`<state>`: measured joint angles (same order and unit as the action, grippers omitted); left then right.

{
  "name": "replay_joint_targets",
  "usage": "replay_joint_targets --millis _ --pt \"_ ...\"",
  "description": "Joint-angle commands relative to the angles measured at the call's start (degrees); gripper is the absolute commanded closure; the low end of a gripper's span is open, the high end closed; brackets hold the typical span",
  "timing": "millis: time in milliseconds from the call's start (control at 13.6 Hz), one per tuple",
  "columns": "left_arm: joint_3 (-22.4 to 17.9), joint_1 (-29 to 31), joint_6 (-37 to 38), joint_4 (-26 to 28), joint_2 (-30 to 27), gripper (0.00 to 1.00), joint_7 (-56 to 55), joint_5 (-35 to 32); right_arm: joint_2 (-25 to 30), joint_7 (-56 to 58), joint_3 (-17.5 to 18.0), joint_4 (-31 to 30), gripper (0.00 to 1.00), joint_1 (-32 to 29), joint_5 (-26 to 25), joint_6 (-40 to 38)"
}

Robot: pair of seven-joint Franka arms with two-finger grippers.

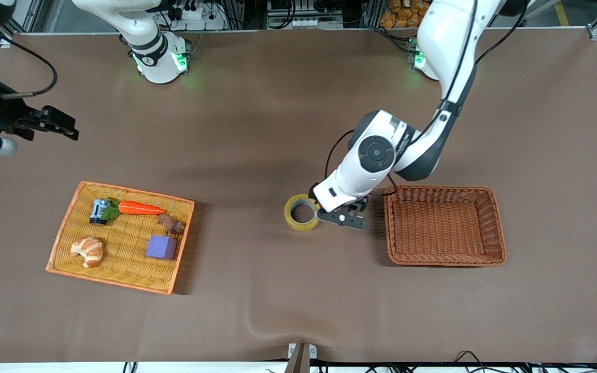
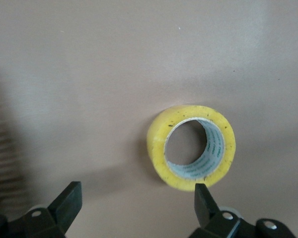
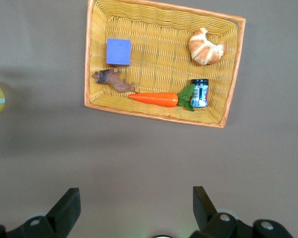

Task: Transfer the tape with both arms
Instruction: 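Grasp the tape roll with the left gripper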

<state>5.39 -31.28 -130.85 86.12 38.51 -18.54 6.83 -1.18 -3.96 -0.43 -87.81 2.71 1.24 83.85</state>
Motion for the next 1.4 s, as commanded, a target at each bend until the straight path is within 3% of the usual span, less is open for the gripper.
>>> replay_joint_targets --millis 0,147,515,588,662,735,809,1029,1176,1324 --pt "-0.81 -0.80 -5.62 -1.57 3.57 0.00 -0.53 0.55 1.45 0.53 1.14 -0.70 0.00 -1.74 0.51 -1.13" --pt "-0.99 -2.21 -10.29 -1.57 6.30 0.00 -0.27 -0.67 1.62 0.27 1.22 -0.52 0.00 -1.83 0.51 -1.76" --pt "-1.08 -3.35 -10.83 -2.45 9.12 0.02 -0.35 -4.98 1.62 0.27 1.75 -0.43 0.00 -4.20 0.60 -1.41" --pt "-1.08 -3.35 -11.18 -2.53 9.30 0.13 -0.35 -5.42 1.62 0.27 1.84 -0.43 0.00 -4.47 0.60 -1.41" --pt "-1.08 -3.44 -11.53 -2.45 9.30 0.30 -0.27 -5.69 1.54 0.27 1.84 -0.43 0.00 -4.47 0.60 -1.32" --pt "-1.08 -3.70 -11.53 -2.45 9.47 0.64 -0.09 -6.82 1.62 0.27 1.84 -0.43 0.00 -4.47 0.60 -1.32" --pt "-1.08 -4.23 -11.53 -2.53 9.91 0.83 -0.35 -8.14 1.54 0.27 1.93 -0.43 0.00 -4.47 0.60 -1.41" --pt "-1.08 -4.76 -11.97 -2.45 10.35 1.00 -0.35 -8.50 1.45 0.27 2.71 -0.43 0.00 -5.08 0.69 -1.49" --pt "-1.08 -4.76 -11.89 -2.53 9.40 1.00 -0.44 -8.50 1.45 0.27 5.96 -0.43 0.00 -8.14 0.69 -1.58" --pt "-1.25 -2.84 -10.58 -2.01 4.58 1.00 0.09 -8.76 1.45 0.27 6.59 -0.52 0.00 -8.69 0.69 -1.67"
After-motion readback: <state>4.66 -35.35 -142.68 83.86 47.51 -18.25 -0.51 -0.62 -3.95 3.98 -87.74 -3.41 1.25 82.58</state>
